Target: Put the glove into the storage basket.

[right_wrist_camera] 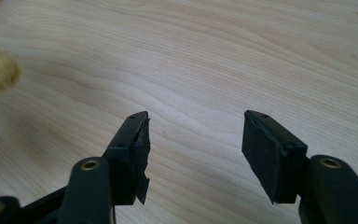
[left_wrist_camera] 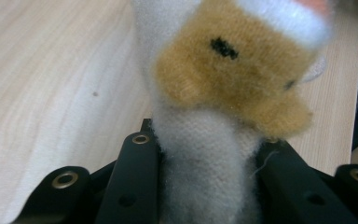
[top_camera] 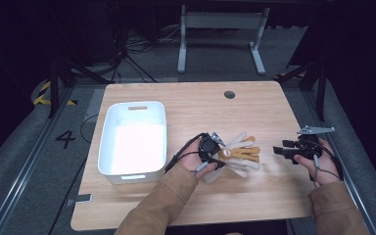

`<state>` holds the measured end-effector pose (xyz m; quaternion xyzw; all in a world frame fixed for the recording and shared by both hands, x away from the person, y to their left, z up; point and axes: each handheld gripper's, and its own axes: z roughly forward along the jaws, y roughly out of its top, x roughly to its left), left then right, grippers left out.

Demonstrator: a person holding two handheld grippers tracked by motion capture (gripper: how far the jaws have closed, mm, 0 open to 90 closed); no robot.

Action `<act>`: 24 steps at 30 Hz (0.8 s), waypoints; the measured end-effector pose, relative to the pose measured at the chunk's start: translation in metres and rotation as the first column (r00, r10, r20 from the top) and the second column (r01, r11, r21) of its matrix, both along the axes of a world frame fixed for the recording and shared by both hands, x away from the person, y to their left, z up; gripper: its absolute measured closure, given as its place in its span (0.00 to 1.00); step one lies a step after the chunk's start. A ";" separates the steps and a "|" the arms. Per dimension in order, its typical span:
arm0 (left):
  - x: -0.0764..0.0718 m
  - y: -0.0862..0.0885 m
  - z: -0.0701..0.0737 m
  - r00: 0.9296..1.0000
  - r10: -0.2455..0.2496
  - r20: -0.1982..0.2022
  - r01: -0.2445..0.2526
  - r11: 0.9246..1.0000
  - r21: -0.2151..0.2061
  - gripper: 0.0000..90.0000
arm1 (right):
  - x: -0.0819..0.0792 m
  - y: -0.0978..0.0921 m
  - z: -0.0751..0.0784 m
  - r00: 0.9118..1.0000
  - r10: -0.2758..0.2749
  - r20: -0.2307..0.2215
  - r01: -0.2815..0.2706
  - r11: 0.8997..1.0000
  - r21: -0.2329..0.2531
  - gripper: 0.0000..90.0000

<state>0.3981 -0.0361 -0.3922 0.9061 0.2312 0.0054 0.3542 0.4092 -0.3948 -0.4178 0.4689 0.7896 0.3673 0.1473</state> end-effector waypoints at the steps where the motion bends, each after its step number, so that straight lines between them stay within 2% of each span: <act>1: 0.000 0.001 0.002 1.000 0.003 0.000 -0.003 1.000 -0.013 0.81 | 0.001 0.001 -0.001 1.000 0.016 -0.001 -0.016 1.000 -0.003 0.49; 4: 0.002 0.005 0.009 1.000 0.026 0.008 -0.026 0.998 -0.054 0.80 | 0.006 0.005 -0.002 1.000 0.024 0.004 -0.024 1.000 0.002 0.53; 6: 0.002 0.006 0.010 0.999 0.035 0.011 -0.034 0.997 -0.066 0.80 | 0.006 0.006 -0.002 1.000 0.023 0.002 -0.023 1.000 0.002 0.54; 7: 0.003 0.008 0.012 0.999 0.039 0.008 -0.039 0.997 -0.072 0.80 | 0.007 0.007 -0.002 1.000 0.028 0.002 -0.028 1.000 -0.005 0.56; 8: 0.003 0.009 0.013 0.999 0.048 0.010 -0.047 0.996 -0.078 0.80 | 0.008 0.007 -0.003 0.998 0.055 0.006 -0.054 0.998 -0.035 0.59; 12: 0.006 0.015 0.021 0.998 0.062 0.016 -0.061 0.995 -0.074 0.80 | 0.009 0.009 -0.004 0.996 0.087 -0.024 -0.088 0.995 -0.046 0.63; 15: 0.008 0.021 0.028 0.996 0.083 0.026 -0.081 0.994 -0.075 0.81 | 0.013 0.010 -0.005 0.994 0.105 -0.013 -0.106 0.993 -0.050 0.64; 17: 0.009 0.027 0.034 0.994 0.103 0.027 -0.101 0.992 -0.074 0.80 | 0.016 0.013 -0.004 0.989 0.146 -0.004 -0.146 0.987 -0.061 0.63; 19: 0.010 0.032 0.038 0.992 0.126 0.033 -0.123 0.990 -0.074 0.80 | 0.018 0.016 -0.004 0.986 0.168 -0.020 -0.169 0.983 -0.072 0.63; 21: 0.011 0.038 0.044 0.988 0.150 0.039 -0.147 0.987 -0.069 0.80 | 0.021 0.018 -0.004 0.985 0.167 -0.033 -0.169 0.982 -0.087 0.66; 24: 0.012 0.045 0.051 0.982 0.183 0.041 -0.181 0.982 -0.057 0.80 | 0.025 0.023 -0.003 0.987 0.144 -0.065 -0.148 0.987 -0.066 0.66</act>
